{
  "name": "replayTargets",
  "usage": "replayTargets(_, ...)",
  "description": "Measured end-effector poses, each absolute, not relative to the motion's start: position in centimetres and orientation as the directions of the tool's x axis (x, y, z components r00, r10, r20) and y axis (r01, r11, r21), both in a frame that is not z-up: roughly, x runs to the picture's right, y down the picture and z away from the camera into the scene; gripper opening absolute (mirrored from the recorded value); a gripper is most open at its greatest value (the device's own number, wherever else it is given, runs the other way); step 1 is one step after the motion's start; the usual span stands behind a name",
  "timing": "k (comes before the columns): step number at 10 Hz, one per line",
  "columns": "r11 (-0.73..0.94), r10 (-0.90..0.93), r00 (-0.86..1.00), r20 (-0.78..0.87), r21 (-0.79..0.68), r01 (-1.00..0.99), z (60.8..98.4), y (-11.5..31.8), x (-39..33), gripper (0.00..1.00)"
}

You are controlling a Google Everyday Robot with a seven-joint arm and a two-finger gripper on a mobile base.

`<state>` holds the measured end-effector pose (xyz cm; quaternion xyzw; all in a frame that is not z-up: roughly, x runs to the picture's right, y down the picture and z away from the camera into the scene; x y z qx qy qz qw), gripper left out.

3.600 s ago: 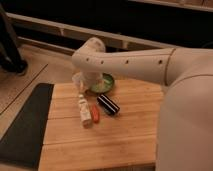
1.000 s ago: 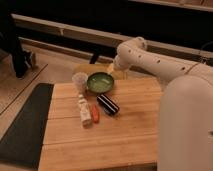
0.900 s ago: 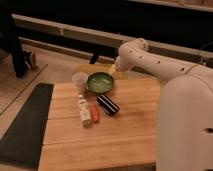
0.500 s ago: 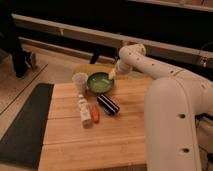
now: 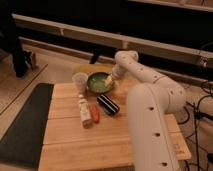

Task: Drag the ceramic bowl in a circle

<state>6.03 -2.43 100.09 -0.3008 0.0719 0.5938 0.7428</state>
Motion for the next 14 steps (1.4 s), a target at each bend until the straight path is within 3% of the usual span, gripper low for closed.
replayTargets(1,0.113,0.831,0.291,-0.475,-0.367,-0.923,100.7,-2.3,6.0,0.64)
replayTargets(3,0.113,0.824,0.296,-0.483,-0.372,-0.921,101.5,-2.5,6.1,0.52)
replayTargets(4,0.109,0.823,0.295,-0.486,-0.373,-0.921,101.9,-2.6,6.3,0.39)
replayTargets(8,0.097,0.815,0.282,-0.506,-0.360,-0.928,102.6,-2.8,7.0,0.03)
replayTargets(14,0.235,0.756,0.306,-0.578,-0.196,-0.952,98.7,-5.6,12.1,0.00)
